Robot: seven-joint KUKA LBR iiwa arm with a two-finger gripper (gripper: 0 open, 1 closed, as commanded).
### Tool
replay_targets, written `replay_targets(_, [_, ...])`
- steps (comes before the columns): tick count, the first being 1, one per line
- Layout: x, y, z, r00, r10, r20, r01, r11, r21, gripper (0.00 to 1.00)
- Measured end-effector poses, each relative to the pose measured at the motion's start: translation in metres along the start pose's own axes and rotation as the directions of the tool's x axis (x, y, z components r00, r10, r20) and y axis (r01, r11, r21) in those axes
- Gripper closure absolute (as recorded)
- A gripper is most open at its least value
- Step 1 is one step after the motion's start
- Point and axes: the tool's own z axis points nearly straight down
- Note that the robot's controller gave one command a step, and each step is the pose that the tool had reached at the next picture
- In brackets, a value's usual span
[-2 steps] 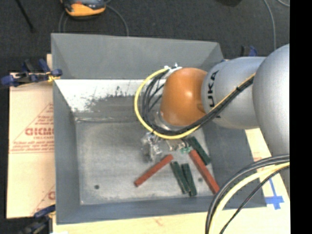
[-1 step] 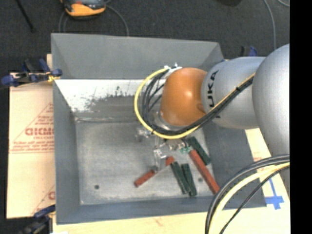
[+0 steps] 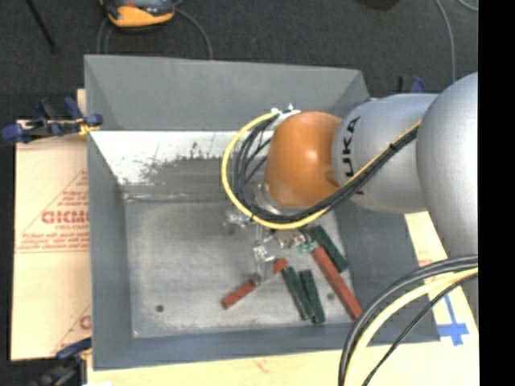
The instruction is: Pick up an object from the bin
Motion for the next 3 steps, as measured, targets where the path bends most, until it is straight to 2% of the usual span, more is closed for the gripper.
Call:
replay_targets(1, [0.019,0.002,0.004,0.996,-0.089,0.004,0.089,0.996,0.003,0.00])
replay_targets(2, [0.040,0.017,0.009,0.916,-0.402,0.000,0.402,0.916,0.002,0.00])
replay_targets(3, [0.064,0.053,0.012,0.812,-0.584,-0.001,0.584,0.812,0.001,0.00])
